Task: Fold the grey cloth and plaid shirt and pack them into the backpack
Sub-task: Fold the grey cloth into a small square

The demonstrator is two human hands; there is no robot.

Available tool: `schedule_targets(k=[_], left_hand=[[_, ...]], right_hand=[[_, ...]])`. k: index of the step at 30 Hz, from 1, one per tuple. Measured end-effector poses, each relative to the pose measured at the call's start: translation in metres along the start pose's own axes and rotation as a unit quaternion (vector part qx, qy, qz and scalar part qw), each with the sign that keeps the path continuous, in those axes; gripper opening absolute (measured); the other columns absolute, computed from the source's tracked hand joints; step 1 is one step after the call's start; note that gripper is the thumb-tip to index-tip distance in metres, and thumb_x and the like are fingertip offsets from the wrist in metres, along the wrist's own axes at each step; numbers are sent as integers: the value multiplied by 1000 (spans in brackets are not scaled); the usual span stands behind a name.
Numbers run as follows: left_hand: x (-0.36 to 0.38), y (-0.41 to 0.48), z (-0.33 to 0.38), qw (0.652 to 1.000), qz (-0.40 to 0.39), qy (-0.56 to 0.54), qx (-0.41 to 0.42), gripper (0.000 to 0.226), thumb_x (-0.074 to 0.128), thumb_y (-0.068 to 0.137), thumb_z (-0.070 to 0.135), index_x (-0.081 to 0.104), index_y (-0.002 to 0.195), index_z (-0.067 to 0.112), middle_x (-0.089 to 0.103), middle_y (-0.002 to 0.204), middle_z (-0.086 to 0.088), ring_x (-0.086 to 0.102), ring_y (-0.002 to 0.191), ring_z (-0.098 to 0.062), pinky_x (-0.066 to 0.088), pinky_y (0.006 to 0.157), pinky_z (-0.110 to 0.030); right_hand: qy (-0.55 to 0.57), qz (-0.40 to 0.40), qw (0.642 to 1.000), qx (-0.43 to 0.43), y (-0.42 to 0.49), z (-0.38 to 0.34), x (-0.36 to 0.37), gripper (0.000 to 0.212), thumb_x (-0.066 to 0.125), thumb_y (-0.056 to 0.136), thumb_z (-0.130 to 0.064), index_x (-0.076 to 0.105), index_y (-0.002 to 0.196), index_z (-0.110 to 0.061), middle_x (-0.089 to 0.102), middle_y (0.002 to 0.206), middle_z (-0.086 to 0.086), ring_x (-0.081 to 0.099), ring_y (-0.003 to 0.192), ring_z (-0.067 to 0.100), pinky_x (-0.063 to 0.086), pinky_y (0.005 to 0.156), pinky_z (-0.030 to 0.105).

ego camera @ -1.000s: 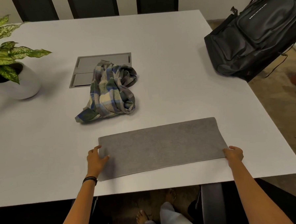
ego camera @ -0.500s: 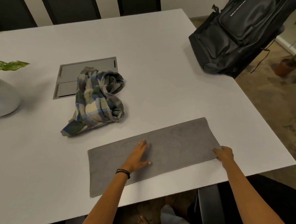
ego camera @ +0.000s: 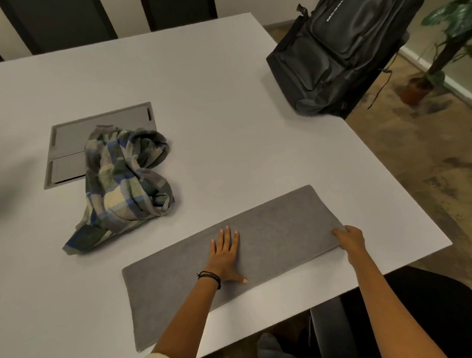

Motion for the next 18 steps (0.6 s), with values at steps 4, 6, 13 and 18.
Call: schedule_targets(k=[4, 6, 13, 18], left_hand=[[-7, 16, 10, 1000, -13, 13, 9, 131, 70, 65, 62, -21, 144, 10, -29, 150, -18, -26, 138, -37, -12, 111, -53], [-16, 24, 19, 1000, -19, 22, 8, 126, 66, 69, 64, -19, 146, 11, -28, 150, -19, -25, 139, -36, -11, 111, -54], [-108, 55, 78, 987, 154, -40, 28, 64, 44, 95, 42, 18, 147, 15, 3, 157, -13, 5, 145, -28, 10, 116, -45], [-153, 78, 116, 968, 168, -179, 52, 40, 43, 97, 31, 45, 133, 13, 50, 133, -8, 48, 121, -24, 39, 97, -36]], right_hand=[[31, 25, 999, -3, 1, -4, -14, 3, 57, 84, -5, 57, 83, -3, 55, 79, 8, 51, 73, 24, 42, 59, 28], [53, 28, 998, -12, 2, -9, -18, 1, 59, 83, -4, 58, 83, -4, 56, 79, 7, 52, 78, 25, 44, 65, 31], [92, -47, 991, -83, -12, -40, -16, 17, 69, 79, -3, 61, 94, -1, 62, 86, 7, 57, 77, 19, 48, 68, 26], [55, -103, 985, -131, -27, -59, -8, 23, 74, 76, -8, 61, 94, -2, 64, 94, 11, 61, 85, 21, 49, 74, 25]])
Point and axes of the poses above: each hand's wrist, its own y-axis towards the middle knuckle, its own x-axis out of the palm, z = x × y, the point moved 10 cm from there along y, towards the middle knuckle
